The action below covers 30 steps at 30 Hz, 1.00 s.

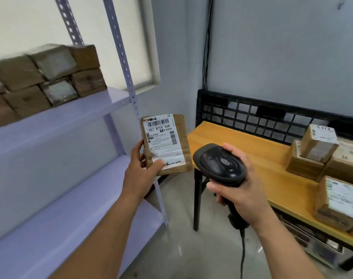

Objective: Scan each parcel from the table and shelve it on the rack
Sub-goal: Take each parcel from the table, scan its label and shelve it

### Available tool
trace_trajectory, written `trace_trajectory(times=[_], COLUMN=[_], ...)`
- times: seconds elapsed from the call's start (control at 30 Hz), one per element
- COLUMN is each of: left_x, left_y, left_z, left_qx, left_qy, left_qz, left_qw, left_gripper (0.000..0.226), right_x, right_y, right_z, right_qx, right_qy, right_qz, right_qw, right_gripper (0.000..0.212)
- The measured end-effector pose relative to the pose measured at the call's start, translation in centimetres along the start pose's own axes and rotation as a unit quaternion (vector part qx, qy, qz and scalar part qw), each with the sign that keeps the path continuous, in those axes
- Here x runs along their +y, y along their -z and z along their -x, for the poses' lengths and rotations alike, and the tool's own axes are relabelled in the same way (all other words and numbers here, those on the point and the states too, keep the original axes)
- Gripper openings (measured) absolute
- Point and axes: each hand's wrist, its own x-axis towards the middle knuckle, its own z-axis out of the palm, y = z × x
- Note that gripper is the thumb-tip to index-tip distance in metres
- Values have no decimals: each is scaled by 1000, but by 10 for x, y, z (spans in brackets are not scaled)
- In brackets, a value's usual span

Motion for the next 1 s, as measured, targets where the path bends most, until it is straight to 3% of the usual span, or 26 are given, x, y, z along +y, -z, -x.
trace_trajectory(times=[0.33,0.53,1.0], left_x=[-4,-1,1], left_y=[96,137,336], left_z=[54,76,148], left_qx=[150,200,382], left_qy=[14,12,4], left_qz=[-40,-55,-67], left_qw=[988,978,922], left_gripper=[67,66,58], right_x=[-15,-32,-78], right_y=[-69,-108,-288], right_z=[-4,-6,18], right_qx=[-115,-151,-263], right_qy=[39,50,68], right_qz=[-51,-69,-84], right_qw=[991,985,959], right_gripper=[84,85,84])
